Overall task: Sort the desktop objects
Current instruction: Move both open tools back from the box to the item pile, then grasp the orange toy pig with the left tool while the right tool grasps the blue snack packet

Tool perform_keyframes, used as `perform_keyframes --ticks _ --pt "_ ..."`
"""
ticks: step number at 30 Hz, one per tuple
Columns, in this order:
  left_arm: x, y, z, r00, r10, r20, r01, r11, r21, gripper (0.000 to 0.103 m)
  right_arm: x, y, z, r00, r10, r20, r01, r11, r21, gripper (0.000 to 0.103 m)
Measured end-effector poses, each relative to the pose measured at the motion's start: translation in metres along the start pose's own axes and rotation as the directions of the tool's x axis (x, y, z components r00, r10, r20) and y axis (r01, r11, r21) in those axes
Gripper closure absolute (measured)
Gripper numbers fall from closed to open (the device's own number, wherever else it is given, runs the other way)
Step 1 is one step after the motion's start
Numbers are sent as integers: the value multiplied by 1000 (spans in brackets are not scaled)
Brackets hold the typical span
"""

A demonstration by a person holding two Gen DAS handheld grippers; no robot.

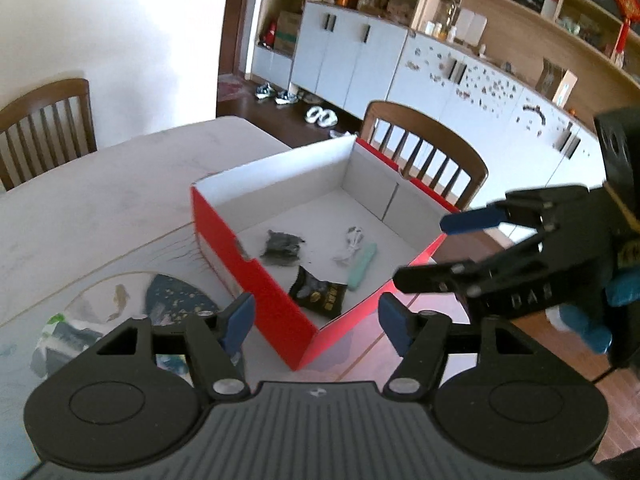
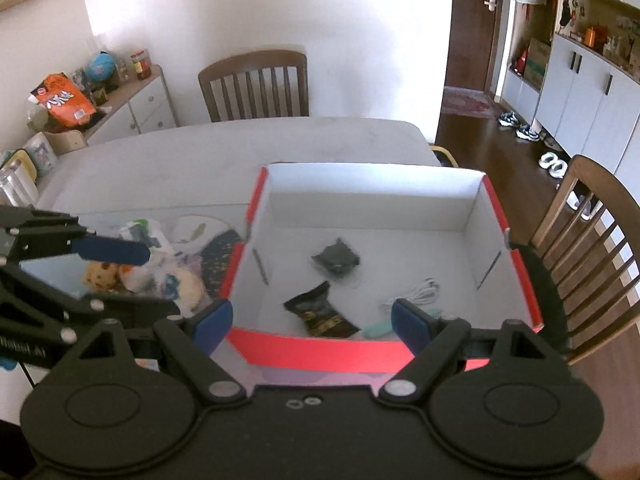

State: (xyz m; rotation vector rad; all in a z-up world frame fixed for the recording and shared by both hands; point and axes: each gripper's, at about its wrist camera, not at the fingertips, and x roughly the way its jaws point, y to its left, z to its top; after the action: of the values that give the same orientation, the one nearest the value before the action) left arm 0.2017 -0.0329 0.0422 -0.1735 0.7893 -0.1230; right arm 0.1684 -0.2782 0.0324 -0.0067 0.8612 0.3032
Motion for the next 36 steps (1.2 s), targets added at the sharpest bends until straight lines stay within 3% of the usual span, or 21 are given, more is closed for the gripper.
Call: perform_keyframes --ticks 8,20,29,31,36 --pt "-35 28 -19 998 34 43 -33 999 -9 34 -6 43 -18 999 -13 46 15 1000 -26 15" --pt "-65 84 -58 994 101 43 -98 992 -77 30 -2 111 -45 997 -15 76 22 996 -89 15" --pt "-70 109 -80 994 102 24 -100 991 -84 13 2 152 -58 997 53 55 -46 990 -134 9" --pt "-69 113 -84 993 114 20 -112 990 -86 1 5 157 -61 996 74 48 -68 990 -123 6" --pt "-65 127 -91 991 131 25 -128 988 -88 0 14 171 -70 995 91 39 -86 989 -124 1"
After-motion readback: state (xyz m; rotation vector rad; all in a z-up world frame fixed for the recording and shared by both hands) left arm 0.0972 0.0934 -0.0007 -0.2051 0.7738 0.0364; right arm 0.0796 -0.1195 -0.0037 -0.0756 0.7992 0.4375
